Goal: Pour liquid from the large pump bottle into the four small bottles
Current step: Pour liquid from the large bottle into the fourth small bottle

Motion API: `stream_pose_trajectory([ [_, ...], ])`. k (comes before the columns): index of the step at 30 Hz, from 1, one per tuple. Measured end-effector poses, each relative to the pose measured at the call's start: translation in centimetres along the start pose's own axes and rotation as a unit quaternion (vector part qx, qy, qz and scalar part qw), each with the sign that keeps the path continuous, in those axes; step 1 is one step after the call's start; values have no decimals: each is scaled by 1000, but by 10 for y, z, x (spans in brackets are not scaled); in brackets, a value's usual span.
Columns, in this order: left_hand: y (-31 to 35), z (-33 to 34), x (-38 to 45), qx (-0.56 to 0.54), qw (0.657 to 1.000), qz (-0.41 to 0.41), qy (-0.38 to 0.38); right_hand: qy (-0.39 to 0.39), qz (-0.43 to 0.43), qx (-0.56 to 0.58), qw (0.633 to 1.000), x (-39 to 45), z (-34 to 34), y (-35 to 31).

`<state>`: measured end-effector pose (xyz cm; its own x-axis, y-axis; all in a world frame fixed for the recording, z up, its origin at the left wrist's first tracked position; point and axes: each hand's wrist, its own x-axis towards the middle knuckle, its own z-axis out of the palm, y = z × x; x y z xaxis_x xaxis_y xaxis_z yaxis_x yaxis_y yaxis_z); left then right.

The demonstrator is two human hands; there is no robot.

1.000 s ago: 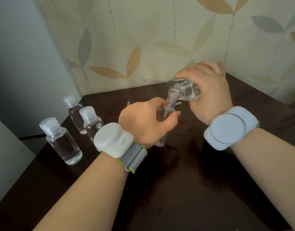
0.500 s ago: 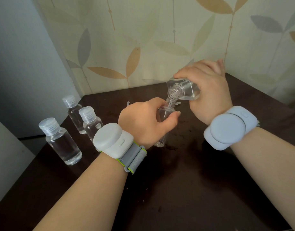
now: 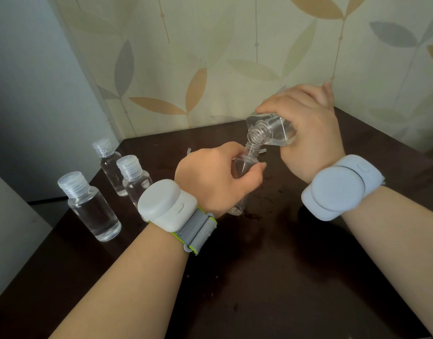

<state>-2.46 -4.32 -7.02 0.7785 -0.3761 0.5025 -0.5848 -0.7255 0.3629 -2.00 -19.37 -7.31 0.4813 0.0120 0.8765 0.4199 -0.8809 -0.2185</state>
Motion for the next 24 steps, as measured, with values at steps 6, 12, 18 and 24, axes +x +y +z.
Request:
stream_pose_trajectory([
  [6, 1, 0, 0, -6, 1000, 0, 3, 7, -7, 0, 1000, 0, 0, 0],
  [12, 0, -1, 0, -3, 1000, 2, 6, -1, 1, -5, 1000, 0, 1, 0],
  [18, -1, 0, 1, -2, 1000, 8, 10, 3, -4, -5, 1000, 0, 0, 0],
  [24, -1, 0, 1, 8, 1000, 6, 12, 1, 0, -4, 1000, 1, -1, 1],
])
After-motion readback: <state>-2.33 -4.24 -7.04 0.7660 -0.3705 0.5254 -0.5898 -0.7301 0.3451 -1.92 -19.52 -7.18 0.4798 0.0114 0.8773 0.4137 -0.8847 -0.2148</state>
